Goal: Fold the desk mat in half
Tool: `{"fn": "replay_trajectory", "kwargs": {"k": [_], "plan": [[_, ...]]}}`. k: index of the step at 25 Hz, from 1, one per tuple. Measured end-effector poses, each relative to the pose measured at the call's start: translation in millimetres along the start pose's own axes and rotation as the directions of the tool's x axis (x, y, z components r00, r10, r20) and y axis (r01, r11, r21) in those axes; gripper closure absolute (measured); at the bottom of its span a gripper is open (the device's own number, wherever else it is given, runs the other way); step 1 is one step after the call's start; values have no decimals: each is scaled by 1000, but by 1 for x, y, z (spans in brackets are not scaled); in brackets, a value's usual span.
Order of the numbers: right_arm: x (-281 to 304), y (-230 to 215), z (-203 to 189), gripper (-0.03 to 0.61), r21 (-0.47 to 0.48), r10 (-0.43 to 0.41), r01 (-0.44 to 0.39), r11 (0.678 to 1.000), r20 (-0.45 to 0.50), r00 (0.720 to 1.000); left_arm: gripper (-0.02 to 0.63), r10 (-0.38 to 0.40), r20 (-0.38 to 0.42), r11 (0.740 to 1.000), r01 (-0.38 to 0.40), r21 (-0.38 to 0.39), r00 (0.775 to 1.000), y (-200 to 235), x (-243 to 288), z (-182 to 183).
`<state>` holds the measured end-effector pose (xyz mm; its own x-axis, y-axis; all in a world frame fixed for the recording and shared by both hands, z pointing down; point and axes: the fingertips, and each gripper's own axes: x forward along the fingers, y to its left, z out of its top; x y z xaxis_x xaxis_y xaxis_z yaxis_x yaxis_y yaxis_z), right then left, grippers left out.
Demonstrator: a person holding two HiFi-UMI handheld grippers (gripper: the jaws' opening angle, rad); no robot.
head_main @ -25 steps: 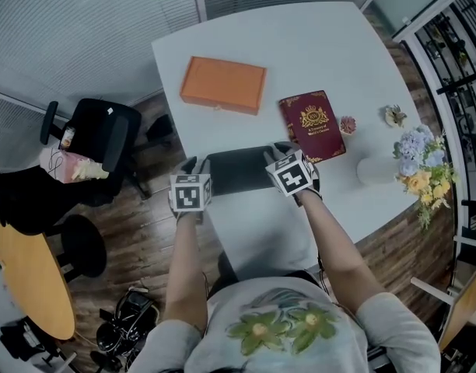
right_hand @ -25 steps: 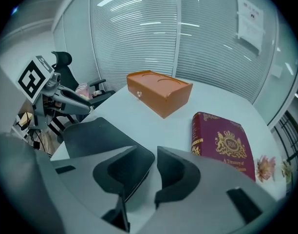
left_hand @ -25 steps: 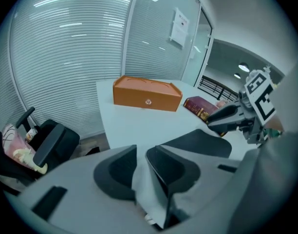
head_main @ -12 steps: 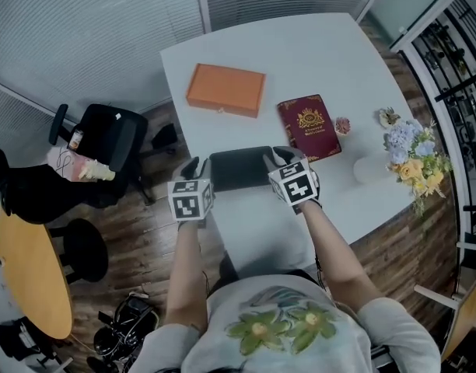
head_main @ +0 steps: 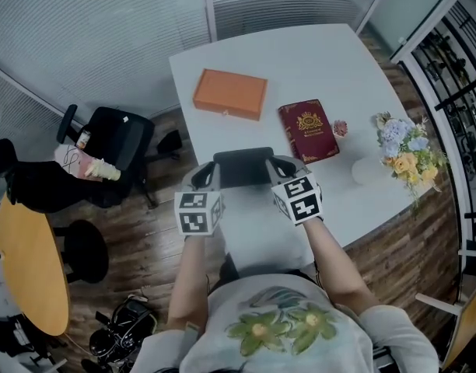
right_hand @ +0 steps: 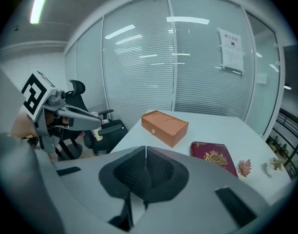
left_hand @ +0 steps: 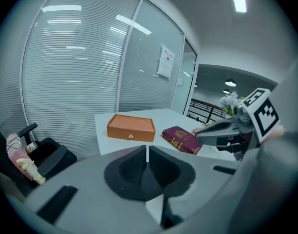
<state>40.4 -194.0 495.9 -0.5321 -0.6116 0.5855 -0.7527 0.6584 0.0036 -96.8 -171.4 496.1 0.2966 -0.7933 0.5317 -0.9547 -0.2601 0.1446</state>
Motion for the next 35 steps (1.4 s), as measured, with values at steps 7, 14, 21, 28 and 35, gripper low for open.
{"fn": "replay_trajectory", "kwargs": {"k": [7,14,21,28,35], "plan": [[-36,16,20,561,13,2,-3,1000,97,995,609,9,94,1000,-10,14,996,-18,-30,18],[-67,35,31,561,3,17,-17,1000,148,989,609,-12,148,1000,8,30,989,-45,-59,36],[-87,44,34,561,14,7,-9,1000,170,985,609,-11,149,1000,6,30,989,-60,-73,36],[-97,52,31,561,11,9,-11,1000,175,984,610,-30,130,999,28,19,991,-70,-82,22],[-101,56,26,561,-6,10,-9,1000,173,985,609,-39,108,999,36,30,993,-74,-84,12]]}}
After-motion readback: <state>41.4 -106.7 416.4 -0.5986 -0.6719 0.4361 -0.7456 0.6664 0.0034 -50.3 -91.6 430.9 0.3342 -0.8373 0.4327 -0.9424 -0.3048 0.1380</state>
